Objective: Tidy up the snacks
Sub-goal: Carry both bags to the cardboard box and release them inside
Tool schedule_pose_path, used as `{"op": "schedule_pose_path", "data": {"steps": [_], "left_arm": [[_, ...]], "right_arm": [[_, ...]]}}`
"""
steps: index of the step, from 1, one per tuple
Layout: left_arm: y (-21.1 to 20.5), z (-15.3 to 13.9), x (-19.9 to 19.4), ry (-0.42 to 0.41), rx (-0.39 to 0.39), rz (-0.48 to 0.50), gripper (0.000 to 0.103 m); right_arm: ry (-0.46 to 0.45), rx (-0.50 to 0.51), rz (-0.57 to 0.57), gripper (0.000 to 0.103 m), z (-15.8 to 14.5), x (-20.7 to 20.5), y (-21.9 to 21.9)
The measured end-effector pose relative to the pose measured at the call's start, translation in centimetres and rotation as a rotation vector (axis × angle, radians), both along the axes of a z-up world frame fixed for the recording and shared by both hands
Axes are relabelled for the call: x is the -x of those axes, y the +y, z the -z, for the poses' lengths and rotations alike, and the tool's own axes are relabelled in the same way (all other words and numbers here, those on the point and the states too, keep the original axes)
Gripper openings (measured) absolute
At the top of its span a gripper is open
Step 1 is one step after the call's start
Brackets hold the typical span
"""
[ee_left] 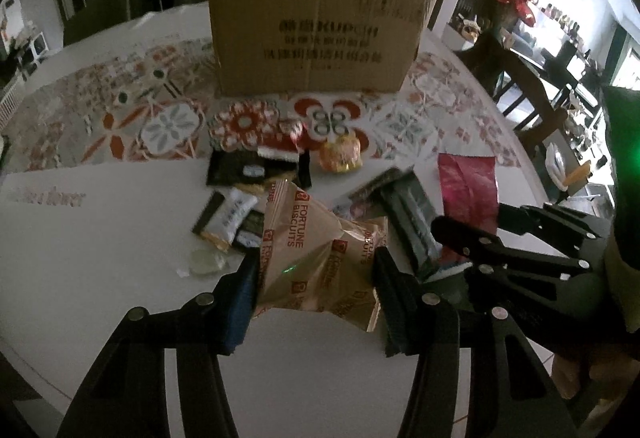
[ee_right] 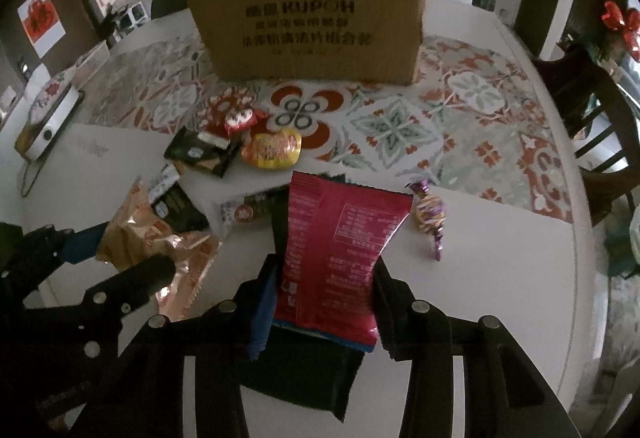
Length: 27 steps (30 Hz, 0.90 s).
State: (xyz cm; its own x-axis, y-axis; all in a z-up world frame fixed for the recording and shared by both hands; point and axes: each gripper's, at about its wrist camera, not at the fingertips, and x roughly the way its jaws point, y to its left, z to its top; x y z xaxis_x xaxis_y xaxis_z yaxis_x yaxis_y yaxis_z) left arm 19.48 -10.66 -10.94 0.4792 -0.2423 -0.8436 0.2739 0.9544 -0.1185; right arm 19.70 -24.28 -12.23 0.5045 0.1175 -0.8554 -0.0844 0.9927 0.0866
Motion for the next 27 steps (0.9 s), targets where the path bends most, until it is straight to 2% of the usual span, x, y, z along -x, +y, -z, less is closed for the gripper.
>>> {"op": "schedule_pose_path", "data": {"steps": [15,22,27], "left_arm": [[0.4,-8.9,-1.5,-0.226,0.021,0.003,0.054],[0.9,-12.8,-3.4,-0.316,0.071,-0.006,0.054],[1.2,-15.0,-5.4,-0.388,0.069,-0.021,0.054]], "right_arm": [[-0.19,0.0,0.03,0.044,-8.2,0.3,-0.4],[-0.302,-0.03,0.05,0.044,-12.5,-1.0,-0.8],[-0.361,-0.03,0.044,0.044,-14.6,-2.6,-0.4]]}}
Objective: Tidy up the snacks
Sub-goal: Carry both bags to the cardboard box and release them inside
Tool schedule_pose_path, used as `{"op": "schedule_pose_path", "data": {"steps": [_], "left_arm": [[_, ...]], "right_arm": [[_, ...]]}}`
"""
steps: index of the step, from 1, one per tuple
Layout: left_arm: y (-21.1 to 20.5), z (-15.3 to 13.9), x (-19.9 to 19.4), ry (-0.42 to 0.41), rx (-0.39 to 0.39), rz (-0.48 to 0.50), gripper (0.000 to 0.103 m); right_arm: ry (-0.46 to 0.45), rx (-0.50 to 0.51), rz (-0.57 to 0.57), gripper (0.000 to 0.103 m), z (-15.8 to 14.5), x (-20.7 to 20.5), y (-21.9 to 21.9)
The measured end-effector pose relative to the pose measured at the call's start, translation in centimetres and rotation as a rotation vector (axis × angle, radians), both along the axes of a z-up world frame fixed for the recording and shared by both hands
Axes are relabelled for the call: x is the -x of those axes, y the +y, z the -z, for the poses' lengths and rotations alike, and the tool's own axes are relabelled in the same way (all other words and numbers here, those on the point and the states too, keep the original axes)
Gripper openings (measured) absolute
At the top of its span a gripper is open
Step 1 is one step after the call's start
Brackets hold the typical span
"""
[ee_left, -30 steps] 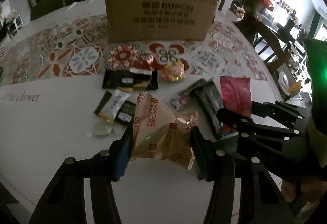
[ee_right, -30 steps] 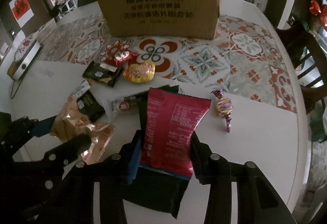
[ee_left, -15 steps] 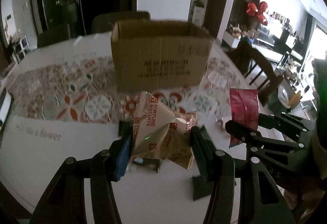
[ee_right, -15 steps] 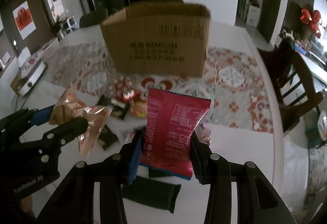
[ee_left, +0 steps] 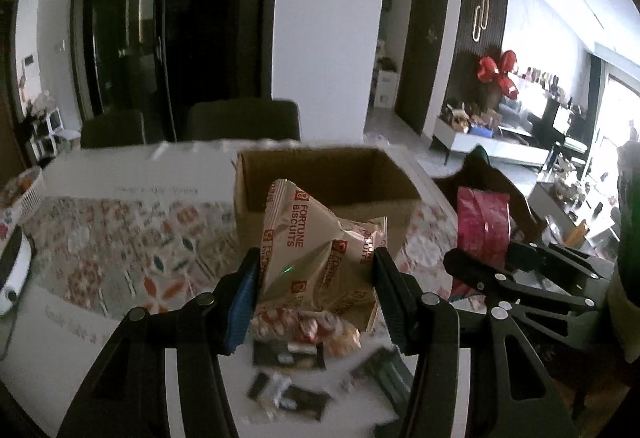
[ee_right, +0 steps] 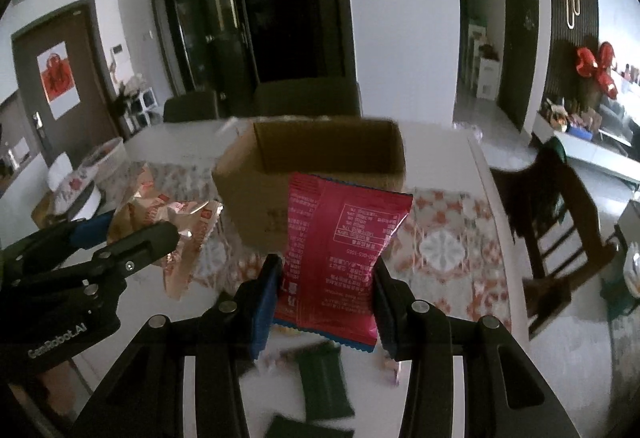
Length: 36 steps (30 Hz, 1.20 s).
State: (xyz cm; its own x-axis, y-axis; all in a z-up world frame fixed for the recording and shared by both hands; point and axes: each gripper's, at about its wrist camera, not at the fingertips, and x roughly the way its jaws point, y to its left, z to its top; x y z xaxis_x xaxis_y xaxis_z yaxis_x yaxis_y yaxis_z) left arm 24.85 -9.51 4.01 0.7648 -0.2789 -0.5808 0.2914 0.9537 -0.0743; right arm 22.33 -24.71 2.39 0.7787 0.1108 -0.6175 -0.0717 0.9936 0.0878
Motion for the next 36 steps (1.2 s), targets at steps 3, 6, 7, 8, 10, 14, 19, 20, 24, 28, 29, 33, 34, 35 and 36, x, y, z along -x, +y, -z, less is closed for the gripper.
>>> {"op": "schedule_pose_path", "data": {"steps": [3,6,7,8,10,14,19,20,24,28,29,33,34,35,36], "left_arm": [[-0.1,-0.9,-1.2,-0.043,-0.011,-0.006,0.054],[-0.1,-1.6,-2.7,-0.066,-0.012,-0.013,0.054],[-0.1,-1.8,-3.2,-0.069,-0.01,-0.013,0.054],[-0.1,-1.9,-3.7,-0.071,-0.009,-0.014,0.054],[-0.1,-2.0,-5.0,-0.077,-0.012,-0.018,0.054],[-0.2,-2.0,-7.8,-0.083,-0.022,-0.024,0.054],[-0.6,-1.3,-11.1,-0.056,-0.019,-0.015,0.054],[-0.7,-1.0,-11.9,-0.044,-0.018,-0.016,0.054],[-1.0,0.3,-14.7,0.004,-0.018,-0.014,0.054],[-1.4,1.7,-16.7,0.055,-0.019,0.001,0.054],[-1.5,1.9,-17.0,0.063,-0.019,0.006,0.054],[-2.1,2.9,-18.2,0.091,-0.045,0.016,0.056],[-2.2,3.2,-18.5,0.1,-0.048,0.02,0.056],[-2.2,3.4,-18.6,0.106,-0.053,0.019,0.06],[-2.2,3.5,-18.8,0.109,-0.057,0.017,0.065]], "right_arm": [[-0.026,0.003,-0.004,0.044,-0.9,-1.4,0.0],[-0.034,-0.011,-0.013,0.044,-1.6,-3.3,-0.1],[-0.039,-0.011,-0.016,0.044,-1.7,-3.8,-0.2],[-0.048,-0.006,-0.021,0.044,-2.0,-4.6,-0.2],[-0.052,0.009,-0.022,0.044,-2.2,-5.6,0.0],[-0.061,0.022,-0.034,0.044,-2.5,-8.5,-0.2],[-0.046,0.035,-0.039,0.044,-2.2,-11.9,-0.3],[-0.041,0.035,-0.043,0.044,-2.1,-12.6,-0.4],[-0.019,0.045,-0.041,0.044,-1.4,-15.1,-0.6],[0.028,0.045,-0.036,0.044,-0.1,-17.3,-1.1],[0.04,0.042,-0.037,0.044,0.3,-17.9,-1.3],[0.087,0.035,-0.041,0.044,1.6,-19.5,-1.4],[0.092,0.035,-0.039,0.044,1.8,-19.6,-1.5],[0.097,0.036,-0.036,0.044,2.1,-19.8,-1.6],[0.106,0.036,-0.034,0.045,2.3,-20.0,-1.7]]}}
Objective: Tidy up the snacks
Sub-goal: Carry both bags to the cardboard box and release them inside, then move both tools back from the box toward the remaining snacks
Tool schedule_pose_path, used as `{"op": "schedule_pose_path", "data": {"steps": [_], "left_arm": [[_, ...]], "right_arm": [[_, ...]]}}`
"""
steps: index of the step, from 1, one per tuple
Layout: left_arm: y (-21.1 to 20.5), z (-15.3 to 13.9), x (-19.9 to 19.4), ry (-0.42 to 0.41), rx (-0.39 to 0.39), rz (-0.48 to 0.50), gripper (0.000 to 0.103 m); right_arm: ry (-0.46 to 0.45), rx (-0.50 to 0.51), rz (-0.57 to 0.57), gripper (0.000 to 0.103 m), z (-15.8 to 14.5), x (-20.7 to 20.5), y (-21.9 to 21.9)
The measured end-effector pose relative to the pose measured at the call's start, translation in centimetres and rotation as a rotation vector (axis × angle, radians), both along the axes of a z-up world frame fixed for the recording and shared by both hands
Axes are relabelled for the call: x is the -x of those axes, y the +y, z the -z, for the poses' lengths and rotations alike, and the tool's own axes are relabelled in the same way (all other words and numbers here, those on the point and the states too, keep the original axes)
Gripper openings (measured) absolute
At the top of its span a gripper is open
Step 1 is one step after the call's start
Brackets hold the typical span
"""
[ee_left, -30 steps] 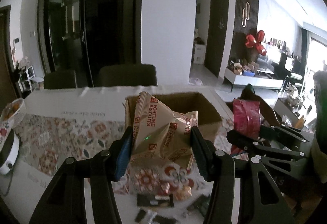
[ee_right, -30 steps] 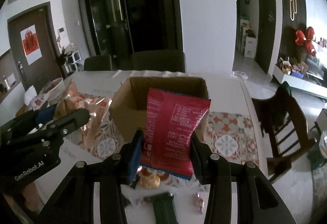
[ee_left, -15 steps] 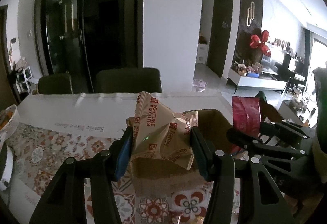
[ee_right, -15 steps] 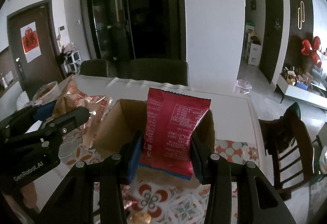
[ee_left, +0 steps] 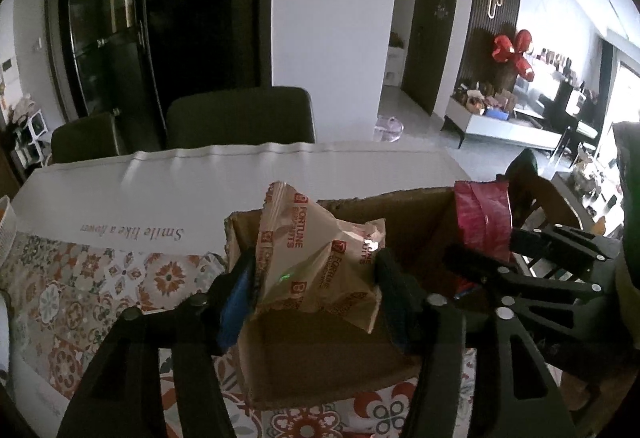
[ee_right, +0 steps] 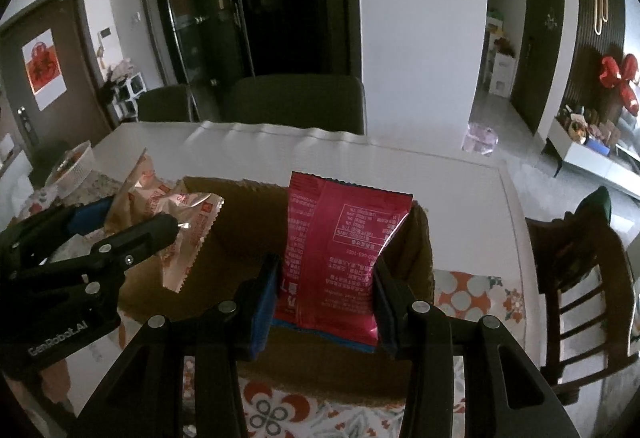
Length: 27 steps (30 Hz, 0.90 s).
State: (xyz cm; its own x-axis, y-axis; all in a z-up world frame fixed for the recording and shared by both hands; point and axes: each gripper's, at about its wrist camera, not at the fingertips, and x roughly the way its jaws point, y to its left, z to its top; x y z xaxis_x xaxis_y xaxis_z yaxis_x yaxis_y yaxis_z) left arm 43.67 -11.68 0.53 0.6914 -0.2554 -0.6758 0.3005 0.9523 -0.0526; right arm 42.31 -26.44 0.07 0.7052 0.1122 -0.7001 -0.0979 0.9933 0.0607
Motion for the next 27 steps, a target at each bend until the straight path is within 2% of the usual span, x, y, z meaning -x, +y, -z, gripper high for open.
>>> {"op": "schedule_pose_path", "data": {"steps": [1,3,5,7,10,16,27], "left_arm": [[0.0,0.1,-0.1,0.003,-0.003,-0.001,0.066],[0.1,0.2,-0.2,0.003,-0.008,-0.001,0.072],[0.3,0.0,0.0,-0.003,-0.012,-0.013,0.076],[0.7,-0.2,0.1,-0.004,-0.012,-0.013,0.077],[1.2,-0.8,0.7,-0.004,-0.012,-0.015,0.084],[2.1,-3.2,3.8,-0.05,-0.007,-0.023,0.092],[3.9,-6.4,10.5,-0.137,-0.021,-0.009,0.092]], "right_arm": [[0.01,0.002,0.0,0.046,0.2,-0.2,-0.1],[0.026,0.017,0.009,0.063,0.5,-0.6,-0.1],[0.005,0.031,0.025,0.071,0.3,-0.4,-0.2],[-0.006,0.048,0.038,0.072,0.0,-0.1,-0.2],[-0.027,0.059,0.057,0.072,-0.8,0.7,-0.3],[-0.093,0.074,0.055,0.072,-3.3,3.6,0.4],[-0.2,0.058,0.072,0.072,-6.9,9.7,1.6]]}}
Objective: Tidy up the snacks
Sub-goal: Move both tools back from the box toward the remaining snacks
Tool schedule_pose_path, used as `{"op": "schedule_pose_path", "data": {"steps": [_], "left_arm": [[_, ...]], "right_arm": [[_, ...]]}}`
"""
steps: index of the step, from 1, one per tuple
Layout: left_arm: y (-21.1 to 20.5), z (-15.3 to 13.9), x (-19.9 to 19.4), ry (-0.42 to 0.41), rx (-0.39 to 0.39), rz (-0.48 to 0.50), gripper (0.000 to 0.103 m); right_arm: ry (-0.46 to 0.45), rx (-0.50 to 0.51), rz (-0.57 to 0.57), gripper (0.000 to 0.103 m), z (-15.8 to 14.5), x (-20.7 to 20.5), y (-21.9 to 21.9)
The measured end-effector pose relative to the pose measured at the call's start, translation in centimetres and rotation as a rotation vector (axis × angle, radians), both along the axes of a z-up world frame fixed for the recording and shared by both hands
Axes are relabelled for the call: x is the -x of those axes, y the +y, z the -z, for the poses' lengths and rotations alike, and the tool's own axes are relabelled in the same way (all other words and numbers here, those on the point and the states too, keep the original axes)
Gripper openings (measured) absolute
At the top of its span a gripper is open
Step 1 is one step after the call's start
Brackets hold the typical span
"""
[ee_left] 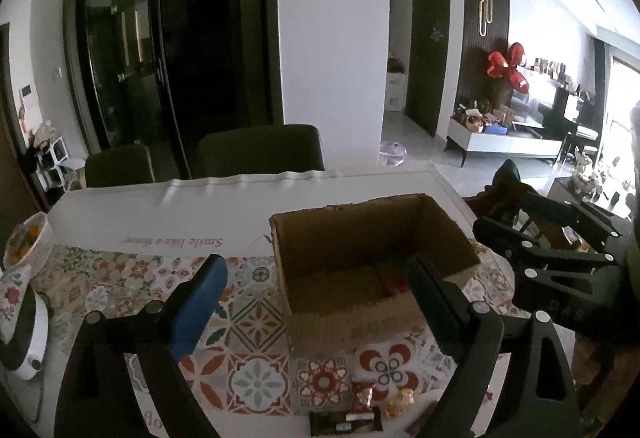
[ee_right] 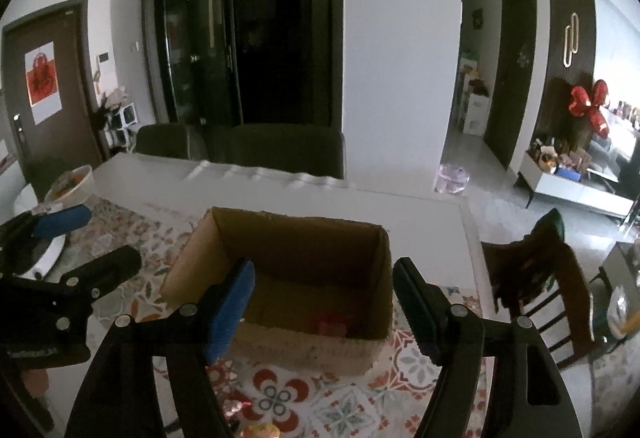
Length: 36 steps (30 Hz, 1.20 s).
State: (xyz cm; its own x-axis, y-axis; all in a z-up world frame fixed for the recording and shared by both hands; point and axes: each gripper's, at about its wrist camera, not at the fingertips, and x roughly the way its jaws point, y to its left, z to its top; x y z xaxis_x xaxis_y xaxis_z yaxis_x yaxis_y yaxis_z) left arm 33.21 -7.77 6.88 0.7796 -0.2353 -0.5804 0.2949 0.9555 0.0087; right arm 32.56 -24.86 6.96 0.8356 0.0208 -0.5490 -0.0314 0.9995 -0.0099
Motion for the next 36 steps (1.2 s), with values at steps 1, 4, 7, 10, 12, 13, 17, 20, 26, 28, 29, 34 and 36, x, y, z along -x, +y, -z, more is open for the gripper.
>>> {"op": "schedule_pose_path", "data": {"steps": [1,4,7,10,12,13,17,20,26,28,29,34,36], "left_arm": [[0.2,-0.1,0.8,-0.01,-0.004,0.001,0.092],[0.5,-0.1,2.2,-0.026,-0.023,0.002,0.092],[0.9,0.0,3.9,-0.041,-0.037,-0.009,0.092],[1.3,0.6,5.4,-0.036,-0.049,-0.017,0.092],[1.5,1.1,6.2,-0.025,-0.056,-0.017,0.092],[1.6,1.5,6.6,-0.016,-0.06,-0.014,0.092],[1.9,3.1,8.0,0.031,-0.074,-0.006,0.089],[2.1,4.6,8.8,0.079,-0.074,0.0,0.085],[2.2,7.7,10.4,0.119,-0.109,0.011,0.082],[2.2,8.7,10.5,0.136,-0.113,0.018,0.08],[2.2,9.3,10.6,0.143,-0.122,0.021,0.078],[2.3,11.9,11.0,0.178,-0.156,0.037,0.073],[2.3,12.7,11.2,0.189,-0.157,0.045,0.072]], "right_arm": [[-0.004,0.0,0.002,0.072,-0.1,0.5,0.1],[-0.005,-0.007,0.006,0.072,-0.2,1.9,0.3],[0.001,-0.019,0.019,0.072,0.1,3.3,0.6],[0.01,0.0,0.023,0.072,0.8,4.7,1.0],[0.028,0.002,0.024,0.072,1.4,5.5,1.1],[0.035,0.0,0.025,0.072,1.7,5.8,1.1],[0.074,0.01,0.022,0.072,3.1,7.3,1.4],[0.116,0.026,0.012,0.072,4.6,8.2,1.7],[0.229,0.034,-0.012,0.072,7.9,9.3,2.3],[0.255,0.044,-0.012,0.072,8.9,9.7,2.5],[0.267,0.047,-0.01,0.072,9.4,9.8,2.6],[0.343,0.069,-0.003,0.072,12.4,10.3,2.6],[0.373,0.066,-0.006,0.072,13.4,10.5,2.6]]}}
